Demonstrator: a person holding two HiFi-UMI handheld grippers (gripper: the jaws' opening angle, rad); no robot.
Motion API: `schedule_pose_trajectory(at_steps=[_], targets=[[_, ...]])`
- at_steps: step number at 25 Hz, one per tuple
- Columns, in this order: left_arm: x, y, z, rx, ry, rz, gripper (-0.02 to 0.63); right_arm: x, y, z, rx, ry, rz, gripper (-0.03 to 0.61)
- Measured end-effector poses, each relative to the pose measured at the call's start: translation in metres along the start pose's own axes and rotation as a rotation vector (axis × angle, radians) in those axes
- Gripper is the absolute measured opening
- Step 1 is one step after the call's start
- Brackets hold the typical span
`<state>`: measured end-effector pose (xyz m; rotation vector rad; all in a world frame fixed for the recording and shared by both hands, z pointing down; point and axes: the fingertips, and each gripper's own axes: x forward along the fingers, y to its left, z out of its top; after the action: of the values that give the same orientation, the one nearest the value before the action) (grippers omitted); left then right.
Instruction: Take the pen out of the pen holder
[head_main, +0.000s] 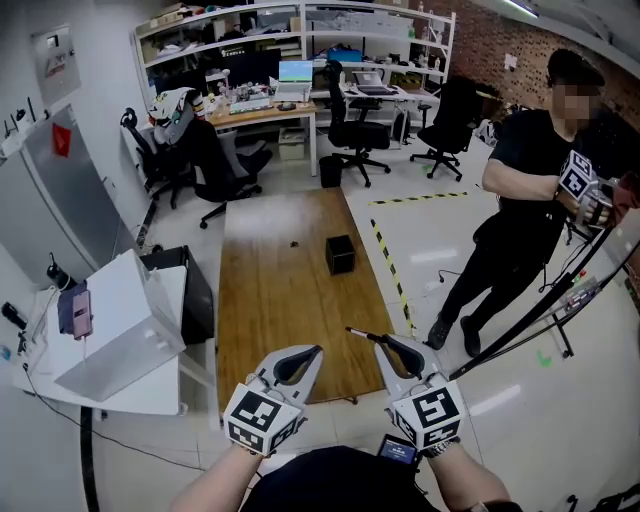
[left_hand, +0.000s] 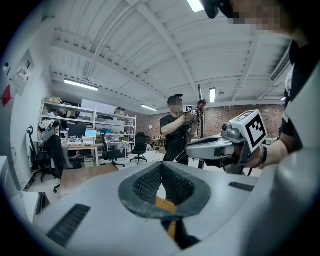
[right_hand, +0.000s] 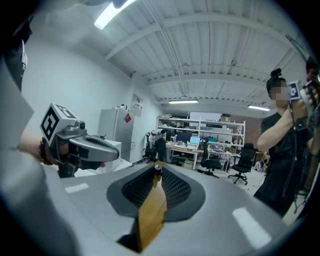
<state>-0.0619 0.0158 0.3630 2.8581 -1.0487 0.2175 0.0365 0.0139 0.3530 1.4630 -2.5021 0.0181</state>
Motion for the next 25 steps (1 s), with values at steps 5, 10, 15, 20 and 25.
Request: schedule_pose_trajectory(at_steps=[5,10,15,20,25], targets=[[0.012,-0.008,0.002,0.011,-0.006,0.023,0.005,-0.002,-0.008,0.002,-0.014,-0.020,0.041,0.049],[0.020,-0.015,-0.002,0.011,0.015,0.038,0.005,-0.004,-0.013,-0.003,-0.006,-0.019,0.073,0.049],[0.028,-0.018,-0.001,0.011,0.018,0.057,0.005,-0.005,-0.020,-0.006,-0.010,-0.028,0.089,0.049],[0.029,-0.019,-0.002,0.010,0.023,0.062,0.005,-0.003,-0.021,-0.006,-0.009,-0.032,0.095,0.049],[0.031,-0.021,-0.001,-0.001,0.026,0.064,0.005,-0.006,-0.025,-0.007,-0.006,-0.029,0.093,0.049]])
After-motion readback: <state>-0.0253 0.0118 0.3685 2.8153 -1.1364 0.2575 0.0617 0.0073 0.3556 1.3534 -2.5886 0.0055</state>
